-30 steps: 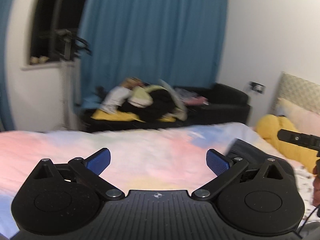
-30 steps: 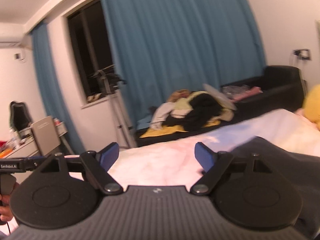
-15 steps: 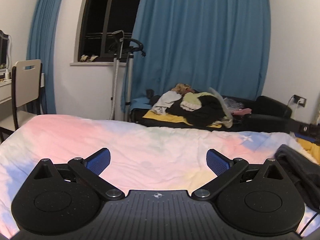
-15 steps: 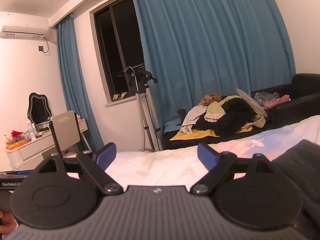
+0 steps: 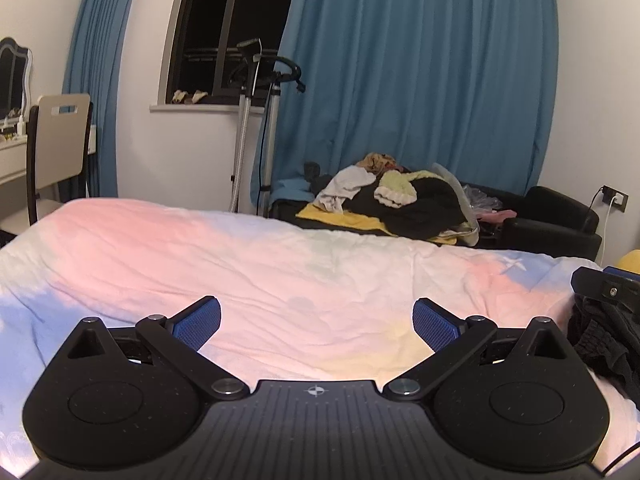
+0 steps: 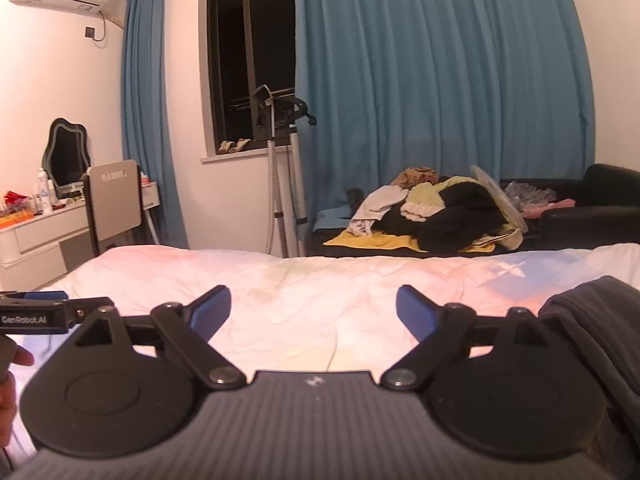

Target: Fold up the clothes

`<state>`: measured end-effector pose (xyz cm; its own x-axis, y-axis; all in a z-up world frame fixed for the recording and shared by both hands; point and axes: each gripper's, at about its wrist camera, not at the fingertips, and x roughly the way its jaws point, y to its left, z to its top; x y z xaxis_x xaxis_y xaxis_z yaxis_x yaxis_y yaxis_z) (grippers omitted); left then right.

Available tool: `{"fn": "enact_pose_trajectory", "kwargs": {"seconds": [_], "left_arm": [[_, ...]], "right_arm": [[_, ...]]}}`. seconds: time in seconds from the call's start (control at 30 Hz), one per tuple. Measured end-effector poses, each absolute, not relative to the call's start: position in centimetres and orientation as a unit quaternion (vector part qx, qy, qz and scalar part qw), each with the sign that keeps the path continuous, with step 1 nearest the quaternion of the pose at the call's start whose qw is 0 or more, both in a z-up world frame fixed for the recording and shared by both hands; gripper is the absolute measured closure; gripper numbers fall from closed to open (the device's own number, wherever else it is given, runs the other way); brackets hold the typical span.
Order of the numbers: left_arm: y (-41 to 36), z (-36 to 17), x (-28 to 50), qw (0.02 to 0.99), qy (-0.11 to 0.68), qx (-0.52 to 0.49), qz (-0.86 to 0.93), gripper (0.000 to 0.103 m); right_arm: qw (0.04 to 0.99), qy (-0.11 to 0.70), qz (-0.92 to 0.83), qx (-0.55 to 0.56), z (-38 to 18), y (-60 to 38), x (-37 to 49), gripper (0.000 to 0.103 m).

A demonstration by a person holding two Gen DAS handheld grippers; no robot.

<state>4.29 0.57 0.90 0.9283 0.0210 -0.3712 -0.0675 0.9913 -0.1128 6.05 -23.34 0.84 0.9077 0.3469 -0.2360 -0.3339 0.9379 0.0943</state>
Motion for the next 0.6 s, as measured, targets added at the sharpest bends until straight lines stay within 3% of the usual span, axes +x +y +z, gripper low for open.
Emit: {"fn": "enact_pose_trajectory", "kwargs": {"seconds": [0.07, 0.6], "left_arm": [[0.7, 0.7, 4.1, 0.979, 0.193, -0.066, 0.015, 0.000], [0.3, 0.4, 2.4, 0.980, 0.190, -0.052, 0.016, 0.000]], "right_arm": [[0.976, 0.128, 0.174, 0.035, 0.5, -23.4, 6.2, 0.000], [0.974, 0.136, 0.172, 0.048, -0.1, -24.0, 5.7, 0.000]]}}
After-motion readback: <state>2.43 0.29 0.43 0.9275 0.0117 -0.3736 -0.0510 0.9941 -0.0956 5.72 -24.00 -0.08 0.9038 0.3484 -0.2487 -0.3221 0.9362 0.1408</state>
